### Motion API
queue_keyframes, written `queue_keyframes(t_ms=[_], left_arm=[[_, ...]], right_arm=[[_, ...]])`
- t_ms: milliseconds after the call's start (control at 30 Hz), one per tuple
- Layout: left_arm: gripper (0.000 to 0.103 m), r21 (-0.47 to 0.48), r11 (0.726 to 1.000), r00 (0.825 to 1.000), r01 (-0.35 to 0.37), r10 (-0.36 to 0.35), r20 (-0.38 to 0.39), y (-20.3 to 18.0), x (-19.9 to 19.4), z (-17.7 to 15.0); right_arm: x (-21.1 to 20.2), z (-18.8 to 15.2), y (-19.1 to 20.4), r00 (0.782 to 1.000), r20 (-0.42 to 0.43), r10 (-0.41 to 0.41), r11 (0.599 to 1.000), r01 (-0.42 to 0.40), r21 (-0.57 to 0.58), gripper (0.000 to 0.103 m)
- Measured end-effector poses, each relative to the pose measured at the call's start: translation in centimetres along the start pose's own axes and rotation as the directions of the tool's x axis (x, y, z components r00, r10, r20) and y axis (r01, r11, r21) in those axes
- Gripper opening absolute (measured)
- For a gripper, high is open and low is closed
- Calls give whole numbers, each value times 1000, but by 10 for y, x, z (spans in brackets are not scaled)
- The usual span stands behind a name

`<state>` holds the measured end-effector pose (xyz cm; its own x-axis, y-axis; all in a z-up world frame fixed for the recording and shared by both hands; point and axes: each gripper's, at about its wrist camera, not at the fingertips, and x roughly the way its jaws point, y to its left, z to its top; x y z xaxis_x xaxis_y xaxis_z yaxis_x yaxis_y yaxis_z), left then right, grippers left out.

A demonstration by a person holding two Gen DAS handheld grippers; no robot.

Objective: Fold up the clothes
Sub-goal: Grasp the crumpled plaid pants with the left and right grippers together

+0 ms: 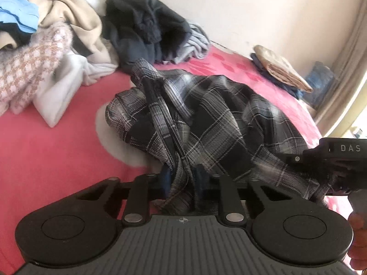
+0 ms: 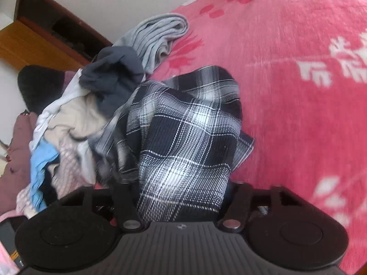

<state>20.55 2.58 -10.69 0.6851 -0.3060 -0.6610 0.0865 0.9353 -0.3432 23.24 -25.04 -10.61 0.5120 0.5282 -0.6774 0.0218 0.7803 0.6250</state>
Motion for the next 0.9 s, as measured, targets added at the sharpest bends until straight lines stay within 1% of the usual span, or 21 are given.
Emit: queue_keyframes(t_ms=[33, 100, 167, 267, 433, 533, 667, 800, 867, 900], left_arm=[[14, 5, 1000, 1000, 12, -12, -6, -1, -2, -1], [13, 3, 999, 999, 38, -38, -16, -2, -10, -4], [12, 3, 998, 998, 63, -63, -28, -2, -19, -9], [12, 10, 995, 994, 98, -97, -51, -6, -35, -20], [11, 54, 989, 988, 135, -130, -85, -19, -63, -44], [11, 89, 982, 980, 169, -157, -122, -26, -80, -56], [11, 114, 972, 969, 206, -186, -163, -34, -100, -75], [11, 146, 961, 961, 233, -205, -185, -38, -113, -92], [12, 154, 961, 961, 231, -201, -188, -35, -115, -93], [15, 156, 961, 962, 228, -198, -190, -34, -116, -93]], right_arm=[[-5, -4, 1, 1000, -6, 18, 1000, -18, 7, 50], [-15, -13, 2, 998, -17, 55, 998, -54, 21, 44], [-25, -25, 4, 996, -29, 82, 996, -81, 35, 42], [-37, -45, 7, 993, -54, 103, 994, -100, 44, 40], [-61, -85, -2, 983, -92, 156, 985, -148, 87, 40], [-77, -105, -8, 978, -112, 177, 980, -165, 112, 39], [-101, -134, -18, 972, -127, 197, 970, -175, 167, 39], [-118, -163, -27, 969, -134, 209, 963, -180, 201, 39], [-123, -171, -31, 970, -145, 196, 965, -165, 205, 42], [-126, -172, -33, 973, -147, 180, 967, -148, 208, 47]])
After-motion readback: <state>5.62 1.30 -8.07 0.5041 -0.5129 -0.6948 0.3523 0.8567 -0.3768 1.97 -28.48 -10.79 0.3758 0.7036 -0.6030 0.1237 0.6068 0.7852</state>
